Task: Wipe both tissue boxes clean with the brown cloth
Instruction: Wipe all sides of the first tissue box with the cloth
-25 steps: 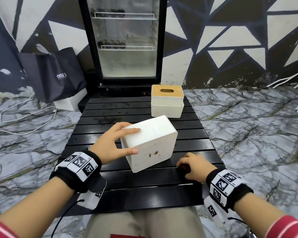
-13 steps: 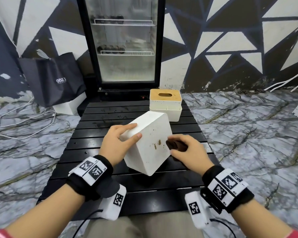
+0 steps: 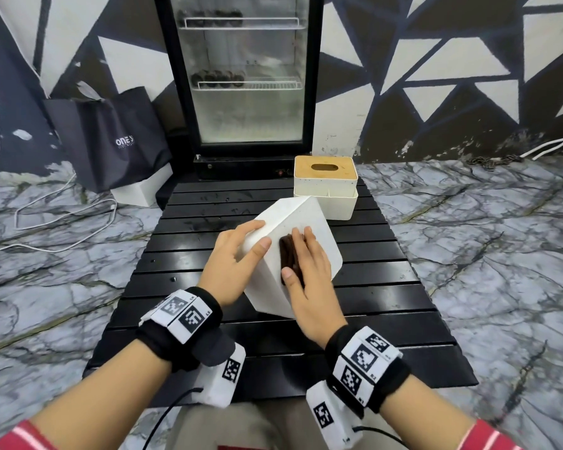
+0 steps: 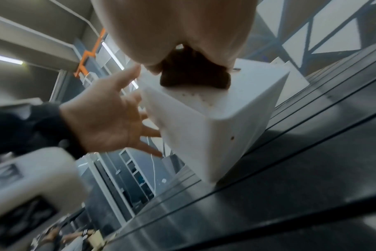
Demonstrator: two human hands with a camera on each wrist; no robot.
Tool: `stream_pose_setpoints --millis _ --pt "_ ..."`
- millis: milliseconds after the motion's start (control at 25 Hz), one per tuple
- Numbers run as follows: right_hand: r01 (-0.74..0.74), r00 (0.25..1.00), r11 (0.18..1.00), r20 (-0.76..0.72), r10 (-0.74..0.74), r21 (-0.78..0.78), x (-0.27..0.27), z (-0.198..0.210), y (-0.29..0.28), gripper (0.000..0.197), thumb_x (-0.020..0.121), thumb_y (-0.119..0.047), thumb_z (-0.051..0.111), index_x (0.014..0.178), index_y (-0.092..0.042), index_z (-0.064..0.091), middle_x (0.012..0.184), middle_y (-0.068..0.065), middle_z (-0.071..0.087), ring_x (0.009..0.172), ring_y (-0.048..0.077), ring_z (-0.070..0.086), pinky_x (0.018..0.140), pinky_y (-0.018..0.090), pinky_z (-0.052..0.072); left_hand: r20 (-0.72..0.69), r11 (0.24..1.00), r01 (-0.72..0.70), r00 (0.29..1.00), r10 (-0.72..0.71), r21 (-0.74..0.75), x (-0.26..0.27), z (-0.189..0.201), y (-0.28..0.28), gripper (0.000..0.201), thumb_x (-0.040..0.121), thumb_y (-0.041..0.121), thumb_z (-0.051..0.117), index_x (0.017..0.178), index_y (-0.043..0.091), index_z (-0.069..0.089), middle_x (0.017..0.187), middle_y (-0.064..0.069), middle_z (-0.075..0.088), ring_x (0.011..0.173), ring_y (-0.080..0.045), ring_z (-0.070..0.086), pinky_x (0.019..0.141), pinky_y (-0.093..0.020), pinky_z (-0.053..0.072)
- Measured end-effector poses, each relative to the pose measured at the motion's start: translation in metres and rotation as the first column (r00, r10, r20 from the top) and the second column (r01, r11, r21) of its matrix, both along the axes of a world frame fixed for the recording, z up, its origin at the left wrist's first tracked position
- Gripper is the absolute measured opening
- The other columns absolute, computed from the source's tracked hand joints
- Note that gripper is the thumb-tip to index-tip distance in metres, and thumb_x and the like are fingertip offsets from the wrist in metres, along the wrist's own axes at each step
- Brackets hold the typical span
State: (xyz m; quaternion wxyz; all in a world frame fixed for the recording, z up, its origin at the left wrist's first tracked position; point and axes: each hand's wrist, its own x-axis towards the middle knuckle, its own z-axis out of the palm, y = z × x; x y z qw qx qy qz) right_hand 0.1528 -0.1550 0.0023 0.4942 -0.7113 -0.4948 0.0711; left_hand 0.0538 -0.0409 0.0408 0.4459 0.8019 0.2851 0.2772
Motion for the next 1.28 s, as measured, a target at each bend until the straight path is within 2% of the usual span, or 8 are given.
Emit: stream_pose_setpoints --millis 120,240,280,360,440,680,880,1280 --pt "0.015 0.997 1.0 0.082 -0.015 0.009 -0.009 -0.008 0.008 0.054 0.091 -0.041 0.02 0.139 -0.04 -0.005 0.153 -0.009 -0.01 0.141 0.011 -0.013 0.11 0.016 -0.016 0.021 0.999 0.046 0.999 -0.046 -0.014 0.001 -0.003 0.003 0.039 0.071 0.066 0.047 0.109 0.056 0.046 0.12 0.006 0.044 0.1 0.027 0.036 0.086 0.003 0.03" --pt "0.024 0.994 0.999 0.108 -0.029 0.041 0.004 -0.001 0.018 0.052 0.09 -0.04 0.016 0.139 -0.035 -0.002 0.153 -0.006 -0.004 0.142 0.013 -0.008 0.11 0.016 -0.014 0.018 0.997 0.055 0.998 -0.054 -0.045 0.003 -0.003 0.005 0.026 0.088 0.047 0.054 0.113 0.051 0.048 0.116 0.009 0.042 0.104 0.013 0.042 0.096 -0.025 0.041" --pt "0.03 0.993 0.998 0.109 -0.036 0.053 0.01 0.002 0.02 0.051 0.09 -0.04 0.016 0.138 -0.034 0.0 0.153 -0.005 -0.001 0.142 0.011 -0.006 0.111 0.017 -0.012 0.015 0.997 0.056 0.998 -0.056 -0.045 0.003 -0.004 0.005 0.025 0.09 0.043 0.054 0.114 0.05 0.048 0.116 0.008 0.042 0.103 0.012 0.043 0.095 -0.023 0.041" --pt "0.055 0.994 0.996 0.095 -0.061 0.065 0.016 0.002 0.021 0.051 0.088 -0.04 0.016 0.137 -0.033 0.003 0.152 -0.004 0.003 0.14 0.007 -0.003 0.111 0.017 -0.01 0.022 0.998 0.065 0.998 -0.064 -0.029 0.003 -0.005 0.005 0.025 0.09 0.042 0.054 0.114 0.048 0.049 0.118 0.005 0.042 0.099 0.022 0.04 0.088 -0.001 0.032" --pt "0.078 0.995 0.996 0.063 -0.082 0.051 0.006 -0.002 0.02 0.052 0.088 -0.041 0.016 0.137 -0.036 -0.002 0.152 -0.007 -0.002 0.141 0.009 -0.006 0.111 0.016 -0.012 0.025 0.998 0.061 0.998 -0.06 -0.022 0.002 -0.005 0.004 0.028 0.087 0.043 0.055 0.115 0.046 0.049 0.122 0.002 0.043 0.094 0.031 0.035 0.078 0.01 0.024" --pt "0.077 0.997 0.996 0.016 -0.078 0.044 0.008 0.015 0.023 0.054 0.09 -0.028 0.024 0.138 -0.035 -0.001 0.152 -0.004 -0.003 0.139 0.006 -0.011 0.11 0.021 -0.015 0.045 0.997 0.066 0.997 -0.065 -0.024 0.007 -0.005 -0.004 0.038 0.077 0.048 0.051 0.114 0.046 0.048 0.124 0.001 0.042 0.096 0.033 0.032 0.079 0.011 0.02" --pt "0.158 0.986 0.987 -0.047 -0.158 -0.009 0.037 0.026 0.029 0.053 0.097 -0.016 0.031 0.145 -0.022 0.008 0.155 0.003 0.004 0.141 0.015 0.0 0.114 0.03 -0.005 0.037 0.998 0.057 0.998 -0.056 -0.038 0.009 -0.008 -0.002 0.028 0.091 0.033 0.057 0.116 0.042 0.049 0.124 0.0 0.04 0.093 0.031 0.034 0.075 0.01 0.024" --pt "0.235 0.956 0.967 -0.158 -0.248 -0.096 0.024 -0.002 0.018 0.056 0.096 -0.012 0.033 0.145 -0.025 0.009 0.155 0.002 0.005 0.14 0.021 0.003 0.111 0.029 -0.002 0.086 0.994 0.037 0.996 -0.028 -0.105 0.006 -0.009 0.001 0.032 0.075 0.049 0.05 0.107 0.054 0.046 0.123 0.003 0.039 0.108 0.004 0.042 0.082 0.002 0.029"
